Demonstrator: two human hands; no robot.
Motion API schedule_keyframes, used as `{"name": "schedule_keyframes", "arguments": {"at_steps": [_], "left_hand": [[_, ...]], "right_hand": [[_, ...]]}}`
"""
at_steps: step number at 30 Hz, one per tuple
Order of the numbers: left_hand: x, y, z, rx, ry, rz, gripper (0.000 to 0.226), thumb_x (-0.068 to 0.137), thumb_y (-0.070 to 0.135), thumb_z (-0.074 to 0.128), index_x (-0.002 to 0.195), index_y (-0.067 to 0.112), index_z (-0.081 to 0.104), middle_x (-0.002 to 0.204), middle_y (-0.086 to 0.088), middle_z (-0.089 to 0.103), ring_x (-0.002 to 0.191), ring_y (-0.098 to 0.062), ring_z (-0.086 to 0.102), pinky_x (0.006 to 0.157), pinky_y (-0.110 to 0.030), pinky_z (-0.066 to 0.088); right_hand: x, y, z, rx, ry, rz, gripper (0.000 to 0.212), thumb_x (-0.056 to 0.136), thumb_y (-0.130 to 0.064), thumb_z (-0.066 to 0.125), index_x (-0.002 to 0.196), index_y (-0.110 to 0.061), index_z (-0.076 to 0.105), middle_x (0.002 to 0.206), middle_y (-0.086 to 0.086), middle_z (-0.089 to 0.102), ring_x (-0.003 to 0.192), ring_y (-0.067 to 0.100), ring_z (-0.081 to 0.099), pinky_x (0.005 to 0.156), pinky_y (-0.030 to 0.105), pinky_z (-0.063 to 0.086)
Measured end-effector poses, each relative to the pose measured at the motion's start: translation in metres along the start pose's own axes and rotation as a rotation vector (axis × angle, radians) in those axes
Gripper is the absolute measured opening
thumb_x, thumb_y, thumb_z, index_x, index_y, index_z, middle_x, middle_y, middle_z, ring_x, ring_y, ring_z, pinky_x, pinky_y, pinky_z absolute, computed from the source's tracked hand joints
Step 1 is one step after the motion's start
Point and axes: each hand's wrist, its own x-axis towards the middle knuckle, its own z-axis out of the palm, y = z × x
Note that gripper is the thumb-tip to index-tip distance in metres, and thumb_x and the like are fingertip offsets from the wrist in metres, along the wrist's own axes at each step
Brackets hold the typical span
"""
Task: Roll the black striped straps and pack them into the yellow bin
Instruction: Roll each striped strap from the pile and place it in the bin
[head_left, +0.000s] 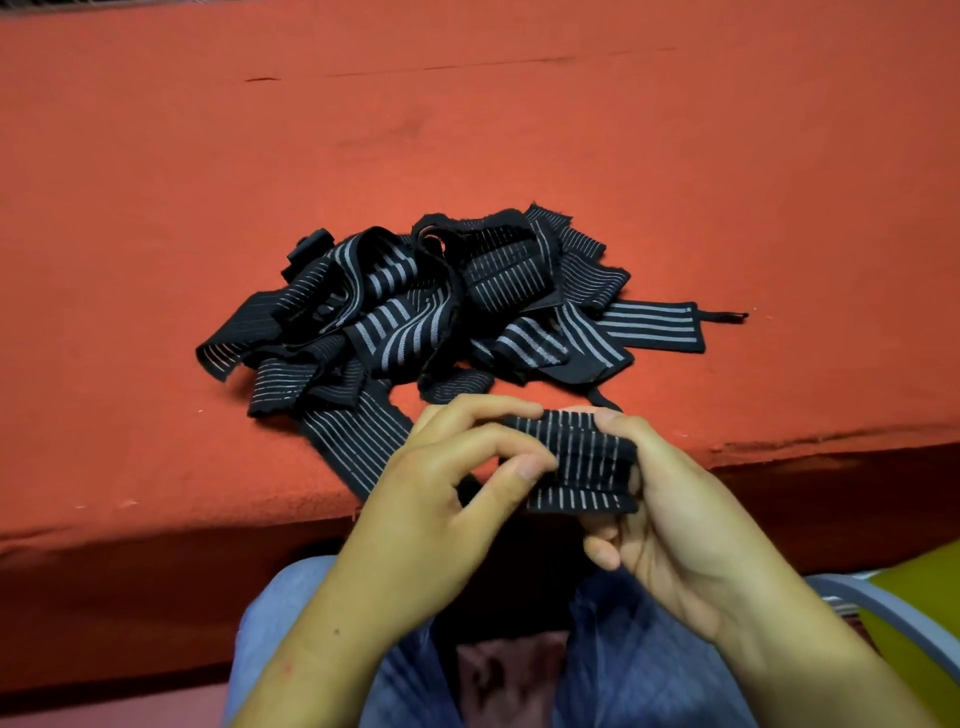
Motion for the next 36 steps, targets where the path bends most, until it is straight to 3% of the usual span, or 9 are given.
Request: {"name": "schedule_keyframes", "arguments": {"at_steps": [3,6,8,15,21,27,32,36], "left_hand": [[0.0,-0.002,0.001,0.073,0.007,0.028,0.029,0.09,0.021,0.077,0.112,0.037,0.07,0.129,0.022,0.058,0.131,-0.015,0.05,0.104,-0.02,0.037],[0.0,-0.003,0.003,0.154,-0.025,0.057,0.043,0.083,0.029,0.081,0.122,0.041,0.067,0.133,0.026,0.054,0.13,-0.011,0.045,0.104,-0.008,0.029],[0.001,-0.005,0.004,0.184,0.005,0.076,0.046,0.081,0.03,0.083,0.123,0.04,0.067,0.134,0.026,0.053,0.129,-0.012,0.046,0.105,-0.009,0.029],[0.001,-0.005,0.004,0.166,0.085,0.125,0.032,0.087,0.036,0.076,0.119,0.035,0.074,0.127,0.023,0.064,0.124,-0.014,0.055,0.107,-0.02,0.038],[0.001,-0.006,0.006,0.112,0.138,0.156,0.017,0.092,0.036,0.071,0.106,0.033,0.079,0.12,0.022,0.071,0.114,-0.014,0.064,0.1,-0.025,0.046],[0.003,0.002,-0.001,-0.053,0.28,0.013,0.001,0.091,0.038,0.07,0.092,0.038,0.071,0.093,0.026,0.072,0.088,0.002,0.069,0.077,-0.011,0.047],[0.007,0.005,-0.004,-0.111,0.275,-0.043,0.004,0.09,0.034,0.073,0.092,0.037,0.072,0.092,0.024,0.073,0.09,0.001,0.07,0.079,-0.012,0.049],[0.008,0.002,-0.005,-0.123,0.247,-0.104,0.012,0.087,0.025,0.077,0.094,0.035,0.075,0.094,0.022,0.075,0.092,-0.002,0.071,0.081,-0.016,0.051]], "right_hand": [[0.0,0.001,0.0,-0.012,-0.022,-0.007,0.036,0.106,-0.03,0.047,0.116,-0.006,0.073,0.082,0.016,0.062,0.051,0.016,0.054,0.035,0.024,0.034],[-0.001,0.0,0.0,-0.012,-0.037,0.003,0.042,0.106,-0.036,0.047,0.119,-0.004,0.07,0.085,0.019,0.063,0.048,0.017,0.055,0.033,0.023,0.033],[-0.001,0.001,0.001,-0.011,-0.036,0.012,0.045,0.103,-0.039,0.05,0.12,-0.003,0.069,0.086,0.02,0.063,0.047,0.017,0.056,0.032,0.023,0.033],[-0.002,0.004,0.001,0.024,-0.037,0.042,0.05,0.105,-0.038,0.05,0.122,0.007,0.062,0.075,0.016,0.061,0.042,0.015,0.054,0.03,0.023,0.032],[0.001,0.007,-0.002,-0.037,-0.049,0.016,0.037,0.104,-0.03,0.052,0.108,0.0,0.074,0.074,0.013,0.06,0.048,0.015,0.051,0.033,0.023,0.032],[0.0,0.012,-0.003,-0.129,-0.081,-0.029,0.034,0.107,-0.025,0.047,0.111,-0.006,0.075,0.08,0.017,0.057,0.05,0.018,0.052,0.037,0.025,0.033],[-0.003,0.013,-0.002,-0.271,-0.173,-0.065,0.031,0.108,-0.022,0.045,0.112,-0.01,0.073,0.082,0.02,0.058,0.049,0.024,0.053,0.037,0.026,0.038],[-0.006,0.012,-0.001,-0.18,-0.236,-0.043,0.029,0.103,-0.017,0.045,0.105,-0.01,0.073,0.081,0.016,0.057,0.05,0.025,0.055,0.041,0.031,0.038]]}}
